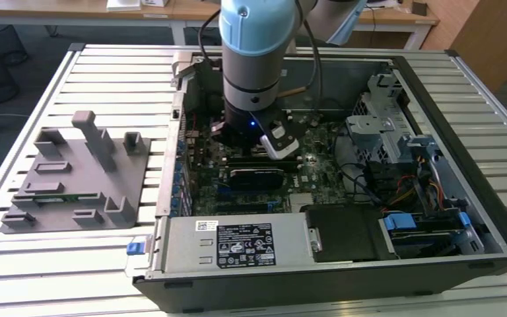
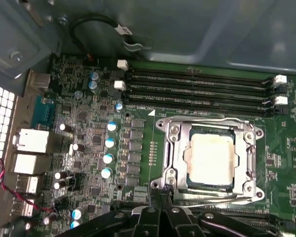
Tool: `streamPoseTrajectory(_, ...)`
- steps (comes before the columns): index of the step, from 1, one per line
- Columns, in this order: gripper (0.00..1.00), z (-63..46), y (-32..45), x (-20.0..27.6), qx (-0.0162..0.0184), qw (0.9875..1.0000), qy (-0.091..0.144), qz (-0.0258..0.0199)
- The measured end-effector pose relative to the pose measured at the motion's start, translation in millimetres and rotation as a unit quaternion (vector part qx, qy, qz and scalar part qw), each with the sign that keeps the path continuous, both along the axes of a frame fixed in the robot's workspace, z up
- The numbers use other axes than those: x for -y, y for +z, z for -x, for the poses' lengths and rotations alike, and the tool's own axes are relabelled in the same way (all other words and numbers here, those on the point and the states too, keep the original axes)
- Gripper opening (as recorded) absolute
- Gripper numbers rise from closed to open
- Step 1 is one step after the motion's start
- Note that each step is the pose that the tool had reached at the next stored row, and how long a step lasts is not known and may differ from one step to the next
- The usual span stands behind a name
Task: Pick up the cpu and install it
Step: 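Install the second cpu locking lever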
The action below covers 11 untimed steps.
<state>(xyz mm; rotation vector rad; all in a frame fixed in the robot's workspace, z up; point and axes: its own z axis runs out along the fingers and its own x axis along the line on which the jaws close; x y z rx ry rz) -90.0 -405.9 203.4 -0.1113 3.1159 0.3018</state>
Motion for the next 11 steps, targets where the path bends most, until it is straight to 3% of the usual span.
streamPoseTrajectory(6,0.11,-1.0,-1.1,5.5,0.0001,1.0,0.0,-0.0003)
streamPoseTrajectory(7,0.11,-1.0,-1.8,5.7,0.0,1.0,0.0,-0.0019)
streamPoseTrajectory(11,0.11,-1.0,-5.2,6.2,0.0,0.9999,0.0,-0.0165)
